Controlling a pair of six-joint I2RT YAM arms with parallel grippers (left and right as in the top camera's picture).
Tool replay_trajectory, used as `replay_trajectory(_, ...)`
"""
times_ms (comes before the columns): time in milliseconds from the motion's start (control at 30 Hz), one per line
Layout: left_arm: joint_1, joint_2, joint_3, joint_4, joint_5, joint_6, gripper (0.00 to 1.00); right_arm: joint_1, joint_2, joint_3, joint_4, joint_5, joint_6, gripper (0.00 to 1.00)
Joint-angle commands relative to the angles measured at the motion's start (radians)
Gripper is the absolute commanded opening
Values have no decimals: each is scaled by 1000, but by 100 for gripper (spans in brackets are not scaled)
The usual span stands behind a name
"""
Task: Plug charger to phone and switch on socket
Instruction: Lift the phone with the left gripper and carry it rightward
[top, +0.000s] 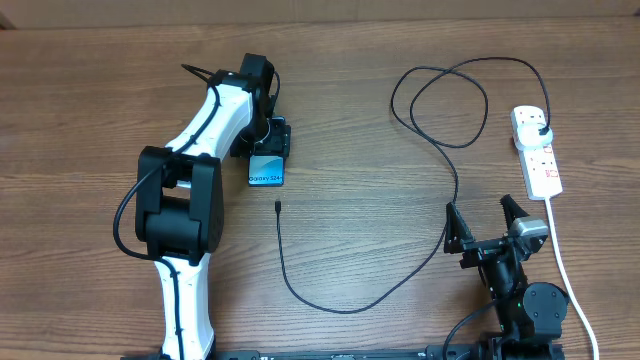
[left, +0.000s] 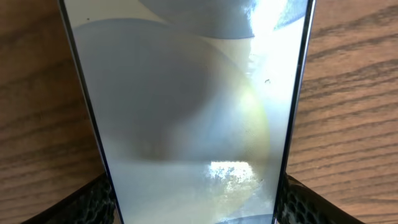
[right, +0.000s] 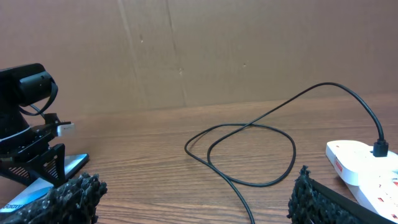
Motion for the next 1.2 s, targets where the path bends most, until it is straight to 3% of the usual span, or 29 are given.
replay_trajectory(0, 8, 34, 18, -29, 48, -23, 71, 6, -11, -10, 6, 7, 0, 100)
replay_trajectory(600, 8, 33, 344, -271, 52, -50, 68, 6, -11, -10, 6, 8, 0, 100)
replay_trajectory(833, 11, 33, 441, -306, 217, -61, 68, 6, -11, -10, 6, 8, -1, 100)
replay_trajectory(1167, 17, 33, 448, -316, 390, -203, 65, 6, -11, -10, 6, 7, 0, 100)
